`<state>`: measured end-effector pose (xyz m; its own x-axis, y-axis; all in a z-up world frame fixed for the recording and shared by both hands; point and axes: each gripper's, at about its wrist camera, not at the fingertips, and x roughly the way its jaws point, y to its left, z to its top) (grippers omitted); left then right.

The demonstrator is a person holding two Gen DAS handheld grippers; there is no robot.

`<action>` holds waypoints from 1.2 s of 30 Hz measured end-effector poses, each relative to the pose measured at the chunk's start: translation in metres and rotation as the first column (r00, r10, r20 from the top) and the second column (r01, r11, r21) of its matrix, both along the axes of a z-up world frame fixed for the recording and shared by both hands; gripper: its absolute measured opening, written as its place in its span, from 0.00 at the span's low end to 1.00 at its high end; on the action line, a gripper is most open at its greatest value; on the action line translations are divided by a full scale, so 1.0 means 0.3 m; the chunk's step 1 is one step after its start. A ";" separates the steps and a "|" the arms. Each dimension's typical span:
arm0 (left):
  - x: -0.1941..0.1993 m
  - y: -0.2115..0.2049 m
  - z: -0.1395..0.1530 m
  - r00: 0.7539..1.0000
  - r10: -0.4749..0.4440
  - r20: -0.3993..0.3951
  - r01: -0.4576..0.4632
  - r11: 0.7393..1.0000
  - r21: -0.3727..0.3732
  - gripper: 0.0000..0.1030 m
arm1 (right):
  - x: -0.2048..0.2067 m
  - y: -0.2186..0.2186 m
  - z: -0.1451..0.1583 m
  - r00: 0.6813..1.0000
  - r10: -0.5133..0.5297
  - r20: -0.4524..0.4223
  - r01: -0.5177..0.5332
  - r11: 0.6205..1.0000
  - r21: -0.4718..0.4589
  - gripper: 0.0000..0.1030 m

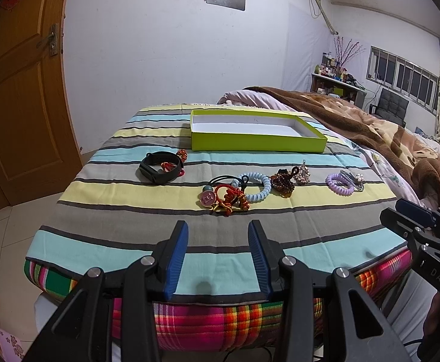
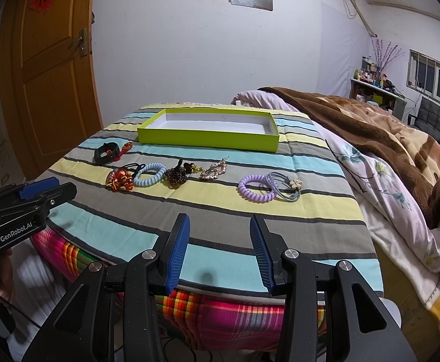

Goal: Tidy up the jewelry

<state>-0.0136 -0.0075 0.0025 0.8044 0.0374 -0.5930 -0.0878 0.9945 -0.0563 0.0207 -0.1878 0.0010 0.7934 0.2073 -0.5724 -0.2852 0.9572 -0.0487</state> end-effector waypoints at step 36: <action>0.207 0.066 -0.056 0.997 0.023 -0.073 -0.025 0.999 -0.030 0.42 | 0.172 -0.063 -0.039 0.997 -0.064 -0.054 0.063 0.998 -0.007 0.41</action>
